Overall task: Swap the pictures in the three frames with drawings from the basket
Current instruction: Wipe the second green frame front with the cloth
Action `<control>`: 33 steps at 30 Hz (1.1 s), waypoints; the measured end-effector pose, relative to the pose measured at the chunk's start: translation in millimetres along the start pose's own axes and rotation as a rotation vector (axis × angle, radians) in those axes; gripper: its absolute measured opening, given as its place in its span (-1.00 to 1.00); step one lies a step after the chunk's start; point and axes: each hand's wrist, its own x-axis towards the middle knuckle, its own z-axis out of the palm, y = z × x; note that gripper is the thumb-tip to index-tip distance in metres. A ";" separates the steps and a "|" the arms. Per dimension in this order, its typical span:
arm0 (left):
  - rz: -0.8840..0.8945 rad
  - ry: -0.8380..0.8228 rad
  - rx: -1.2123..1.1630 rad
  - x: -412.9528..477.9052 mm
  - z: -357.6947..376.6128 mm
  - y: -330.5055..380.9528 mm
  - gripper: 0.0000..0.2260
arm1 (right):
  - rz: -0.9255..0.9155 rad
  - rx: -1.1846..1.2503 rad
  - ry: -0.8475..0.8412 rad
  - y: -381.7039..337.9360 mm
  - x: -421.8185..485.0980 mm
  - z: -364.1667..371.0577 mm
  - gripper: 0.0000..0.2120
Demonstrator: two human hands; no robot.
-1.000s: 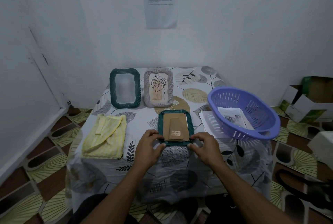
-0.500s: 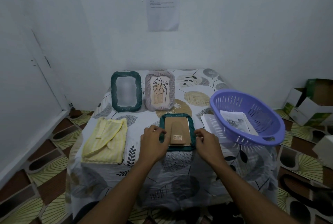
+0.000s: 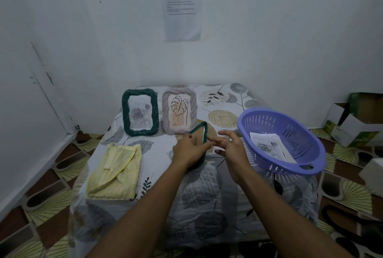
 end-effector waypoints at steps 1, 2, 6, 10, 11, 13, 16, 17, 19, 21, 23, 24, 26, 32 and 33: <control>-0.006 -0.021 -0.183 -1.4 -7.5 0.5 -0.45 | -0.009 -0.006 -0.011 -3.3 0.9 1.8 -0.85; -0.017 -0.065 -0.364 -4.1 -15.5 1.7 -0.57 | -0.016 -0.033 -0.006 -4.3 2.8 3.3 -0.83; -0.094 -0.317 -1.005 -24.0 -47.7 0.6 -0.70 | 0.066 -0.170 0.024 2.4 10.1 9.7 -0.72; -0.112 -0.367 -1.219 -33.4 -62.8 -15.5 -0.66 | 0.151 0.057 -0.086 4.6 5.8 23.8 -0.74; -0.129 -0.353 -1.220 -35.2 -64.9 -18.6 -0.65 | 0.152 0.109 -0.074 4.4 4.9 25.3 -0.74; -0.169 -0.313 -1.163 -32.8 -69.9 -33.3 -0.64 | 0.155 0.160 -0.054 5.9 4.1 27.4 -0.73; -0.118 -0.223 -0.942 -25.5 -84.0 -54.7 -0.66 | 0.163 0.138 -0.068 12.7 6.1 31.7 -0.73; -0.063 -0.144 -0.766 -23.4 -90.8 -60.9 -0.70 | 0.163 0.111 -0.064 14.6 6.4 32.6 -0.72; 0.090 0.093 -0.204 -15.1 -106.9 -80.6 -0.77 | 0.158 0.072 -0.051 17.5 6.4 33.2 -0.72; 0.195 0.288 0.262 -3.3 -122.3 -108.8 -0.77 | 0.158 0.041 -0.039 21.8 7.0 32.1 -0.72; 0.160 0.303 0.460 7.6 -132.2 -136.4 -0.70 | 0.162 0.000 -0.028 26.0 6.5 31.9 -0.72; 0.125 0.277 0.516 10.5 -134.2 -145.9 -0.67 | 0.162 -0.018 -0.031 28.1 6.4 32.3 -0.72; 0.094 0.256 0.572 13.3 -134.7 -158.5 -0.63 | 0.165 -0.040 -0.044 30.6 5.0 34.1 -0.73; 0.122 0.461 0.400 9.5 -134.7 -153.2 -0.83 | 0.163 -0.053 -0.061 31.9 2.9 32.8 -0.77; 0.117 0.490 0.331 8.3 -135.9 -149.7 -0.82 | 0.164 -0.054 -0.060 31.3 3.0 32.3 -0.77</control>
